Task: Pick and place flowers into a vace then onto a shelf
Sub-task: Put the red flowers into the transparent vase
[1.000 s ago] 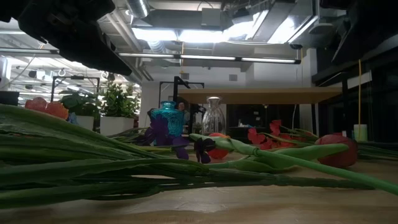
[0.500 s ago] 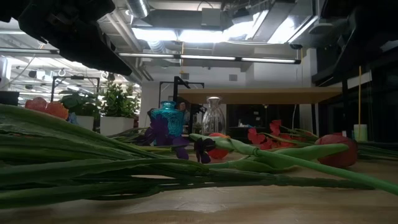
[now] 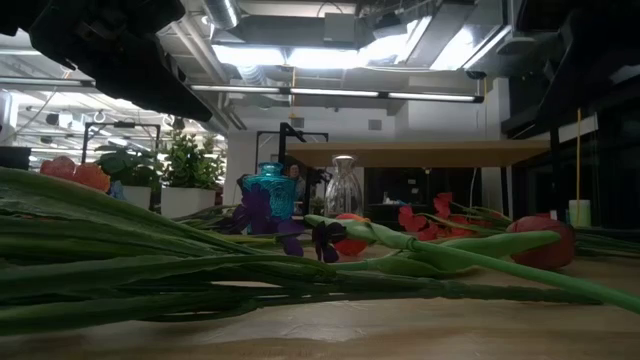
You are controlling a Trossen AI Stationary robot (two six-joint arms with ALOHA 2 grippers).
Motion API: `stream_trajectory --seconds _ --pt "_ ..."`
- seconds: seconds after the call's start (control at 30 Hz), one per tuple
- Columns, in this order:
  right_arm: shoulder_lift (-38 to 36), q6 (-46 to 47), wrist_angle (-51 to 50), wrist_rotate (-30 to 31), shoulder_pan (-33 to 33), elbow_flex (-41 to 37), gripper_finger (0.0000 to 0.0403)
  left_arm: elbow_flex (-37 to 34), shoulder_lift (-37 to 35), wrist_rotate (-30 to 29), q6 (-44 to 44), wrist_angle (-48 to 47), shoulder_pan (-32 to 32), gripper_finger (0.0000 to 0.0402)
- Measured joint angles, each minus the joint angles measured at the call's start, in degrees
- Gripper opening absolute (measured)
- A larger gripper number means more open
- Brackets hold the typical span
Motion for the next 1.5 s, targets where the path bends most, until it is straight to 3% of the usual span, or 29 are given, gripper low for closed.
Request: stream_trajectory --seconds 0.4,0.63,1.1,1.5 --pt "5.27 7.16 -1.26 -0.16 -1.60 0.00 0.0155 0.00 0.00 -0.02 -0.02 0.00 0.02 0.0004" --pt "9.46 13.17 -7.10 -2.62 -4.51 0.00 0.0155 0.00 0.00 0.00 -0.17 0.00 0.02 0.0004" --pt "16.43 12.98 -7.23 -6.88 -5.41 -0.02 0.0155 -0.01 0.00 0.05 -0.15 0.00 0.00 0.0004" --pt "17.56 12.98 -4.60 -7.74 -4.83 -0.02 0.0155 -0.02 0.00 0.17 -0.07 0.00 0.00 0.0004"
